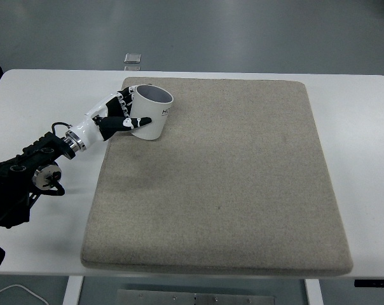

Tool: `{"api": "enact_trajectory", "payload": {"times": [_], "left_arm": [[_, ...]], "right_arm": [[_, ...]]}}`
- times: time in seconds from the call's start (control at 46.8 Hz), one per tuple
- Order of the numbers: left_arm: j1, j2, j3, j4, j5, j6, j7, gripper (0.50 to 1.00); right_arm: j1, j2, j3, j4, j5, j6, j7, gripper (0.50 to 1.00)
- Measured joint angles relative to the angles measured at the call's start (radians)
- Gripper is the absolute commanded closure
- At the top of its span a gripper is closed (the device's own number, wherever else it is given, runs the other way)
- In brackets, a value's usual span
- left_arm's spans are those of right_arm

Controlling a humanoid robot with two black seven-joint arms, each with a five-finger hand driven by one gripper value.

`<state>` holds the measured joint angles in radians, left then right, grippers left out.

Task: Flip white cup upright
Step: 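Open the left hand fingers and release the cup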

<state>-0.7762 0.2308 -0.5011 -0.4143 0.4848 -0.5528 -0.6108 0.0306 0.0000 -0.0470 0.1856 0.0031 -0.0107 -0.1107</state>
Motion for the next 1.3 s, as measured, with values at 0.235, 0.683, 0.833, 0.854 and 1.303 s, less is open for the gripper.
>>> {"api": "enact_trajectory", "payload": {"times": [0.235, 0.683, 0.833, 0.854, 1.303], "left_arm": [[0.0, -0.001, 0.005, 0.006, 0.0, 0.003, 0.0, 0.506], [-0.002, -0.006, -0.007, 0.008, -0.011, 0.009, 0.0, 0.501], [-0.005, -0.005, -0.016, 0.005, -0.014, 0.002, 0.0, 0.501], [-0.006, -0.005, -0.02, 0.004, -0.014, 0.001, 0.0, 0.501], [-0.069, 0.065, -0.086, -0.005, -0.052, -0.058, 0.0, 0.504]], "right_arm": [[0.0, 0.0, 0.0, 0.0, 0.0, 0.0, 0.0, 0.57], [0.0, 0.0, 0.0, 0.0, 0.0, 0.0, 0.0, 0.57], [0.0, 0.0, 0.0, 0.0, 0.0, 0.0, 0.0, 0.57], [0.0, 0.0, 0.0, 0.0, 0.0, 0.0, 0.0, 0.57], [0.0, 0.0, 0.0, 0.0, 0.0, 0.0, 0.0, 0.57]]}}
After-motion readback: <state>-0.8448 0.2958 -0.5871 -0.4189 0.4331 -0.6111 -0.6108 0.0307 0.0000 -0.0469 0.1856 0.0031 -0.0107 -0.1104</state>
